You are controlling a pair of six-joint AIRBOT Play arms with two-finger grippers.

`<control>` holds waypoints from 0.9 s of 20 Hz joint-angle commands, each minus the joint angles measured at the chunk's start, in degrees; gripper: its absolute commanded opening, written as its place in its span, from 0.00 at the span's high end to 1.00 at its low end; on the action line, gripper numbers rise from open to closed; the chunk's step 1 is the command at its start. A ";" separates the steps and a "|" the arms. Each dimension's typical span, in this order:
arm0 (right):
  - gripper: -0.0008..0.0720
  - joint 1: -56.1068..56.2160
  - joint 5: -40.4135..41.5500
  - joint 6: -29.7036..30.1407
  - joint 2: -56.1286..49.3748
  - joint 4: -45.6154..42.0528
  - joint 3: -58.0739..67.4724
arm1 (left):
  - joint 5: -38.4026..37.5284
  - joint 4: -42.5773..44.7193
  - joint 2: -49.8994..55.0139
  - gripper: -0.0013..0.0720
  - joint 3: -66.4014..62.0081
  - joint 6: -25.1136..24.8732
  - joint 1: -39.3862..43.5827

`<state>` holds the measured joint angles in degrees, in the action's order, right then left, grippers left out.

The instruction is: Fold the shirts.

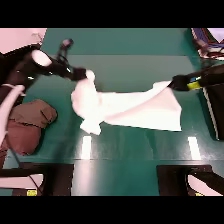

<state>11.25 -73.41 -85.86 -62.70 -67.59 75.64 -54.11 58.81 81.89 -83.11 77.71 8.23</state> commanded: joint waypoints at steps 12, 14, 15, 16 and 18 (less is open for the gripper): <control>0.97 -19.32 -10.49 4.15 18.75 0.00 30.45 | -1.49 3.13 -42.69 0.95 -16.68 5.29 -3.21; 0.97 -20.74 -11.93 4.13 18.67 0.00 30.97 | -3.17 3.41 -42.51 0.95 -17.33 5.33 -3.21; 0.97 -20.72 -12.37 4.07 18.14 0.20 30.25 | -5.38 4.81 -41.51 0.95 -17.31 5.44 -3.21; 0.97 -20.70 -13.18 4.02 17.16 0.63 28.85 | -9.01 6.54 -39.54 0.95 -17.31 5.44 -3.21; 0.97 -19.41 -15.74 3.58 14.27 0.70 24.15 | -18.71 8.83 -33.40 0.95 -17.29 5.44 -3.21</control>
<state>-8.25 -85.58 -81.95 -46.04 -67.00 102.96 -62.26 64.40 43.81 -99.88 82.67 5.06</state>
